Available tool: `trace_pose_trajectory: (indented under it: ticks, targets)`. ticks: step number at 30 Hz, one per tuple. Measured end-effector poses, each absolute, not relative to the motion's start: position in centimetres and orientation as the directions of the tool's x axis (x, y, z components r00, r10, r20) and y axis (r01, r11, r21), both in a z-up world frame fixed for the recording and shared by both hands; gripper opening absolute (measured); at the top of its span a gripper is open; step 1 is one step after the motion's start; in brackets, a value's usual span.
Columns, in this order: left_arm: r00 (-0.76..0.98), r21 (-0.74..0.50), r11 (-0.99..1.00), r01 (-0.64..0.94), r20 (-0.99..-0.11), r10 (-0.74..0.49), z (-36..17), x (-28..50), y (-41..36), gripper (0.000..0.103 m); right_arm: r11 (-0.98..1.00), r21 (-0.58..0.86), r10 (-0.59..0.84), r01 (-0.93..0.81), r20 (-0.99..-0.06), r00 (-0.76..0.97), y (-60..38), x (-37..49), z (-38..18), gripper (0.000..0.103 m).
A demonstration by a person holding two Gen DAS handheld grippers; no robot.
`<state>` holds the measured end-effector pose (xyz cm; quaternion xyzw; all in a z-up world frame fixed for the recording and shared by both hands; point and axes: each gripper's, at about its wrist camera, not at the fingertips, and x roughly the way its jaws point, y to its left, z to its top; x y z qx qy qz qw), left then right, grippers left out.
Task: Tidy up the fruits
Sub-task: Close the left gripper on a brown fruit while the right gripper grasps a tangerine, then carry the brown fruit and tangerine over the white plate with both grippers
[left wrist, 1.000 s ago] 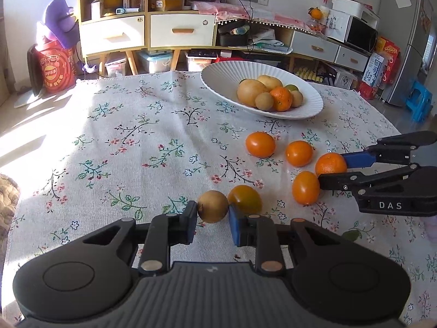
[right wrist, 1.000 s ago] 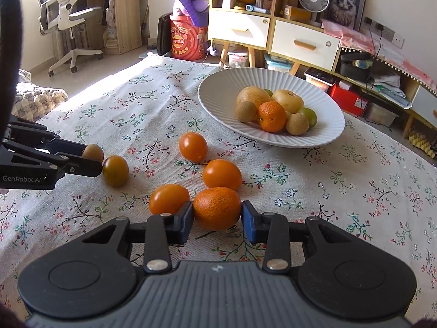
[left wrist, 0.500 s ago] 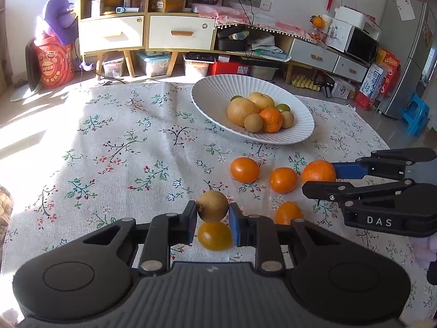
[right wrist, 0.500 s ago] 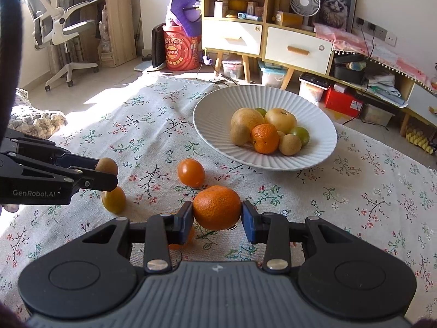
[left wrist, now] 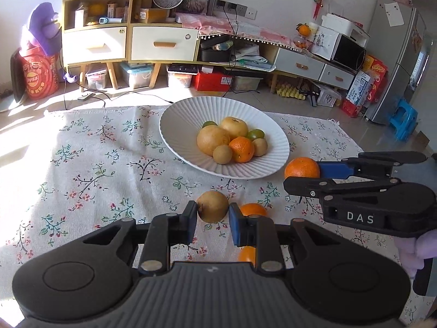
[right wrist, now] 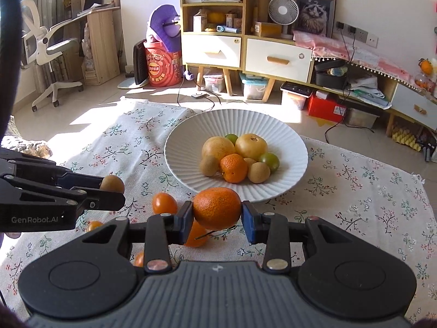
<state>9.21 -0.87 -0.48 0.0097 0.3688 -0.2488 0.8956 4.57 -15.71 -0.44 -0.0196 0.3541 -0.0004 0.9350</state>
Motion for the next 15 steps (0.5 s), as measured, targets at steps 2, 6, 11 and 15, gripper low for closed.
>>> trace_pose_trajectory:
  ticks: [2, 6, 11, 15]
  targets:
    - [0.606, -0.168, 0.873, 0.458, -0.66, -0.445, -0.4, 9.7, -1.6, 0.013, 1.0, -0.028, -0.025, 0.009, -0.655, 0.755, -16.3, 4.9, -0.2, 0.035]
    - [0.61, -0.17, 0.873, 0.456, -0.655, -0.446, -0.5, 10.9, -2.7, 0.013, 0.998, -0.01, -0.048, 0.055, -0.649, 0.759, -17.8, 5.9, 0.1, 0.035]
    - [0.615, -0.174, 0.884, 0.433, -0.66, -0.431, -0.7, 12.6, -3.5, 0.013, 0.997, -0.004, -0.065, 0.081, -0.637, 0.768, -18.8, 7.2, 0.0, 0.035]
    - [0.636, -0.173, 0.892, 0.418, -0.646, -0.423, -0.5, 14.9, -3.8, 0.013, 0.997, -0.007, -0.066, 0.081, -0.646, 0.76, -19.2, 8.8, -0.8, 0.035]
